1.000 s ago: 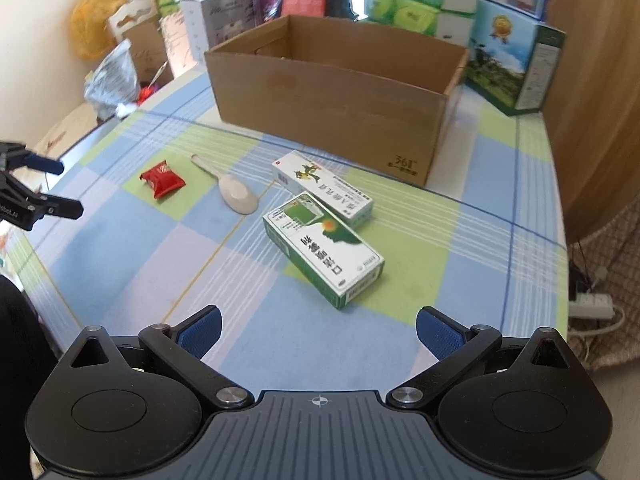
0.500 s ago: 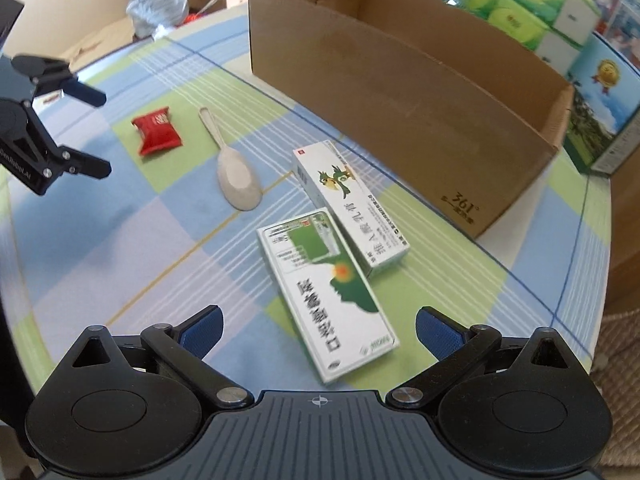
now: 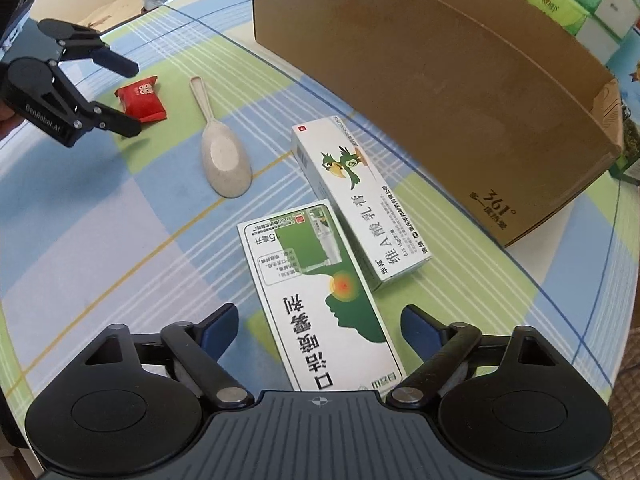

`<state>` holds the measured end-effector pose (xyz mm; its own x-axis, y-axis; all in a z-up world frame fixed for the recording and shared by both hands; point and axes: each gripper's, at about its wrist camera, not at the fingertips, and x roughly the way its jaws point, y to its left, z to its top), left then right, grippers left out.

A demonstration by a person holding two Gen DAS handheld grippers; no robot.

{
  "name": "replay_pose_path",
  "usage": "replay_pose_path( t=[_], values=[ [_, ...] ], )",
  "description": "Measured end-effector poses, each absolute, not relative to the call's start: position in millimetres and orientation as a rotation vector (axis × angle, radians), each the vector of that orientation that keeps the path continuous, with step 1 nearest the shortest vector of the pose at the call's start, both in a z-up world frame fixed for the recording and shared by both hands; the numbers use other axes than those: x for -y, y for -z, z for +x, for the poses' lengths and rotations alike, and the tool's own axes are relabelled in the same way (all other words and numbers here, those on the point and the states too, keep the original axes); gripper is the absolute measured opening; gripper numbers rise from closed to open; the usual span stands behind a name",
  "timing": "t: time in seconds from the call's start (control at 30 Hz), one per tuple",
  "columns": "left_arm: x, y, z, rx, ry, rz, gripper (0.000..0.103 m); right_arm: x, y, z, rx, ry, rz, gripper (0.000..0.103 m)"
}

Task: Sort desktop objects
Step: 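Grasp the red candy packet with the left tool while the right tool grasps the green spray box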

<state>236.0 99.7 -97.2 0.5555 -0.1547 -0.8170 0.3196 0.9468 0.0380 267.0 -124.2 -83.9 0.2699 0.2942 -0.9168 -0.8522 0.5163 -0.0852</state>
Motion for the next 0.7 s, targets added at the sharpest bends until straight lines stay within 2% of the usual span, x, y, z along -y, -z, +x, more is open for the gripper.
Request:
replay_pose_path(
  t=[0.07, 0.2, 0.33, 0.37, 0.6, 0.7],
  values=[
    [-97, 101, 235, -0.934, 0.292, 0.204, 0.076, 123, 87, 268, -1.020, -0.853, -0.664, 0.080],
    [-97, 104, 237, -0.924, 0.293, 0.172, 0.073, 121, 88, 270, -1.023, -0.861, -0.650, 0.077],
    [-94, 103, 237, -0.916, 0.300, 0.164, 0.060, 123, 87, 271, -1.029, -0.857, -0.624, 0.070],
    [-93, 102, 236, -0.916, 0.300, 0.164, 0.058, 123, 86, 271, -1.031, -0.857, -0.616, 0.066],
    [-89, 99, 228, -0.923, 0.296, 0.180, 0.054, 127, 83, 261, -1.056, -0.827, -0.574, 0.054],
    [-90, 96, 224, -0.928, 0.302, 0.172, 0.048, 132, 81, 257, -1.076, -0.808, -0.525, 0.053]
  ],
)
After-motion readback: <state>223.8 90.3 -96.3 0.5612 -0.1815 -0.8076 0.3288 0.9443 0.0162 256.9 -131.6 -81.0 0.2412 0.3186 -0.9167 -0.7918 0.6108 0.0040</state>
